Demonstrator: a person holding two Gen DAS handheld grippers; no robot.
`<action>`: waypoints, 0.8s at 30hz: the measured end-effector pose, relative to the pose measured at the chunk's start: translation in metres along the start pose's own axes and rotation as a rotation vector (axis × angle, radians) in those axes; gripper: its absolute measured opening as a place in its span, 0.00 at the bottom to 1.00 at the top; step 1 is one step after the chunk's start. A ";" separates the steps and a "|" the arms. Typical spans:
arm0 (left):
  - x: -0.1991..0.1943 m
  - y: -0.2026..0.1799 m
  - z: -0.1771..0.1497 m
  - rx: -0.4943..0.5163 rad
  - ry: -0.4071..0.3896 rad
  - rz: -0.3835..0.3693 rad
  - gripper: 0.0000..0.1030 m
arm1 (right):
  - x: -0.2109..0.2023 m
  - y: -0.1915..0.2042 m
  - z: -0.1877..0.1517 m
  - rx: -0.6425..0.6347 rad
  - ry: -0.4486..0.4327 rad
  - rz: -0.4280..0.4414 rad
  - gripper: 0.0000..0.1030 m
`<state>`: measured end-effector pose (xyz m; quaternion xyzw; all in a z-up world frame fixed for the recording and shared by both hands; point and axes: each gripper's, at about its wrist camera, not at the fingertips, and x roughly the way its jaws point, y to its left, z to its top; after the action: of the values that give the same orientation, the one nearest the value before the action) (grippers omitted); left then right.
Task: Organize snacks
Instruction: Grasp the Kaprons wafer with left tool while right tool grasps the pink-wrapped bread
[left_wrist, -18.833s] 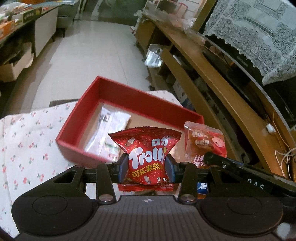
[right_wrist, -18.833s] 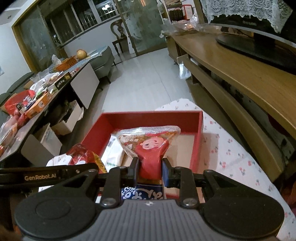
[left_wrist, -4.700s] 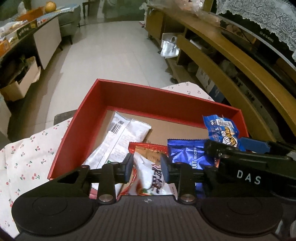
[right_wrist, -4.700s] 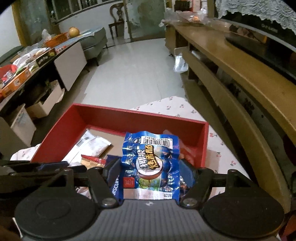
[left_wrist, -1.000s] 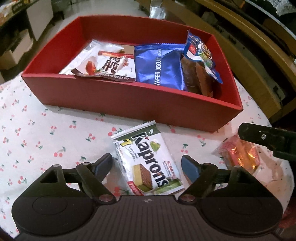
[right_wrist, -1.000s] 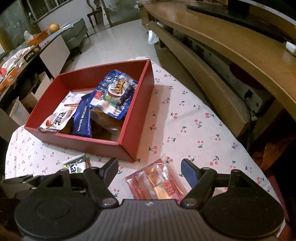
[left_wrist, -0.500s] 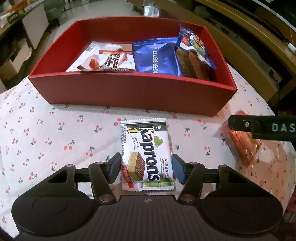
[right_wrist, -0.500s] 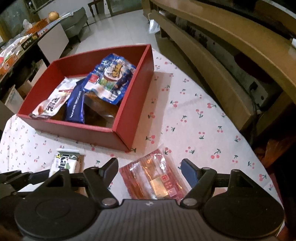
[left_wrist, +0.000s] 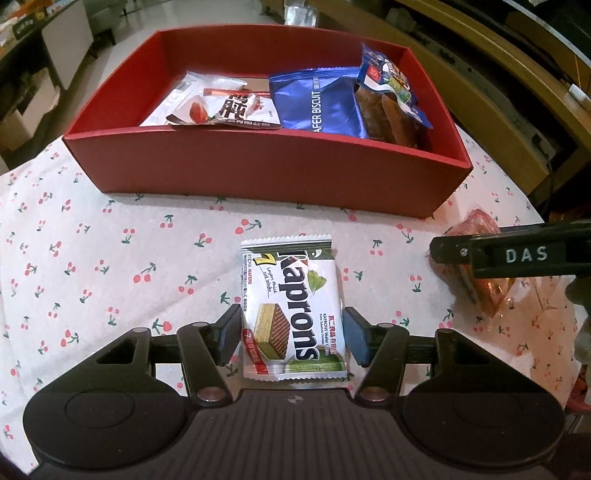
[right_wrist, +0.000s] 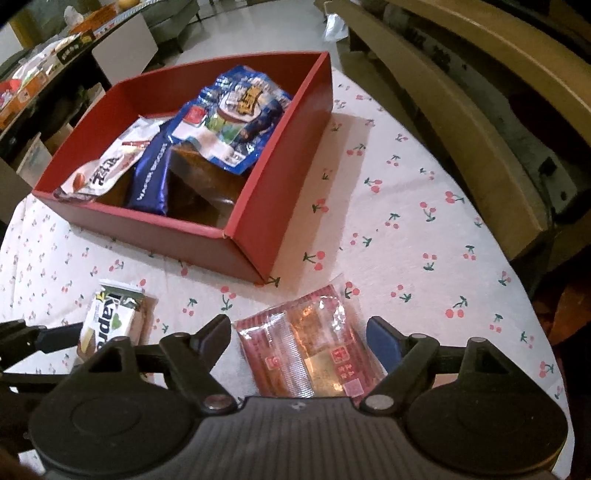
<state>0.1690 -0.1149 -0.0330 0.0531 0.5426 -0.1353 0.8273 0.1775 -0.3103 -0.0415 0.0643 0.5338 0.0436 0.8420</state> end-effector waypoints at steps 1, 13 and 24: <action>0.001 0.000 0.000 -0.002 0.002 -0.002 0.63 | 0.001 0.001 0.001 -0.009 -0.005 -0.004 0.86; -0.002 -0.001 -0.007 0.020 0.008 -0.001 0.65 | -0.007 0.019 -0.017 -0.102 0.007 -0.085 0.60; -0.013 -0.004 -0.032 0.047 0.016 -0.001 0.66 | -0.021 0.055 -0.061 -0.189 0.004 -0.099 0.60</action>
<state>0.1352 -0.1089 -0.0342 0.0732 0.5460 -0.1480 0.8214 0.1128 -0.2548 -0.0401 -0.0422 0.5314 0.0521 0.8445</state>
